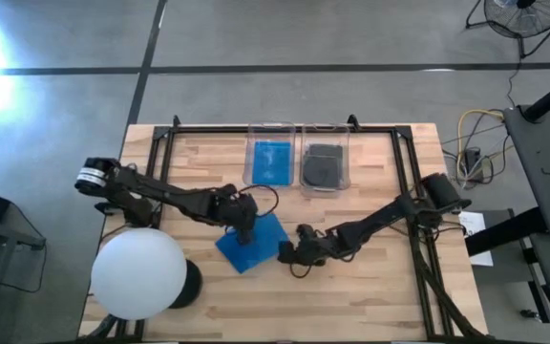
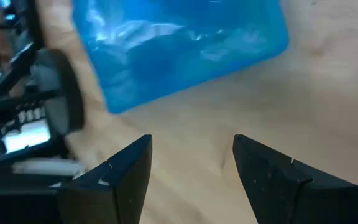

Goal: Pick & place jewel cases by type
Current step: Put the left blue CD case into the left transparent bin

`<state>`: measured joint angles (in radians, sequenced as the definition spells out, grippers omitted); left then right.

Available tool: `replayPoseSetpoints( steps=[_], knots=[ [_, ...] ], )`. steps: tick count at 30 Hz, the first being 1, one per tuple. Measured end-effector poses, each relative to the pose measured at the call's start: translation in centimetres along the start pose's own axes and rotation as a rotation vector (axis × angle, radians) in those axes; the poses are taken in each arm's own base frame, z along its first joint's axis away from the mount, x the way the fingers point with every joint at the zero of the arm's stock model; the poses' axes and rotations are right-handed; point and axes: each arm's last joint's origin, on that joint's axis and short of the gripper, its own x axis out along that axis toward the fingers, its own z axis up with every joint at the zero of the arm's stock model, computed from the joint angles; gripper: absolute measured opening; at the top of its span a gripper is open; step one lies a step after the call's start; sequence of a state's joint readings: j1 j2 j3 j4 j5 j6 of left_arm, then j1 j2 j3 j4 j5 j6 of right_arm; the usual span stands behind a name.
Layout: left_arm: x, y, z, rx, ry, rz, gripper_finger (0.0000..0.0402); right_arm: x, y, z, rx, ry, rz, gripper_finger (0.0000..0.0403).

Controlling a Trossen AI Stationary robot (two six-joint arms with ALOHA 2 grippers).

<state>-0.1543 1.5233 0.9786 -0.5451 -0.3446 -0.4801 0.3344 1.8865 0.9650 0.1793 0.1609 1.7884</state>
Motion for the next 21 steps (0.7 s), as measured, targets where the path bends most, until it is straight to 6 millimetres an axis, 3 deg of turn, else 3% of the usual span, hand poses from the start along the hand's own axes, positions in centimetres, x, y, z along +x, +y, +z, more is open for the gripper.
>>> replayPoseSetpoints(
  steps=[3,9,15,21],
  knots=[
    [1.0,0.5,-1.8,-0.006,0.052,0.021,0.0126,1.9,-0.6,0.0,0.025,-0.013,-0.029,0.0219],
    [3.0,0.8,-4.1,-0.047,0.071,-0.040,0.0126,3.4,-1.1,0.0,0.104,-0.109,-0.025,0.0219],
    [3.5,-0.1,-5.5,-0.151,0.083,-0.221,0.0126,3.6,-0.9,1.5,0.160,-0.214,-0.001,0.0219],
    [2.9,-1.3,-5.9,-0.094,0.089,-0.272,0.0126,2.8,0.0,2.1,0.050,-0.272,0.005,0.0213]
  ],
)
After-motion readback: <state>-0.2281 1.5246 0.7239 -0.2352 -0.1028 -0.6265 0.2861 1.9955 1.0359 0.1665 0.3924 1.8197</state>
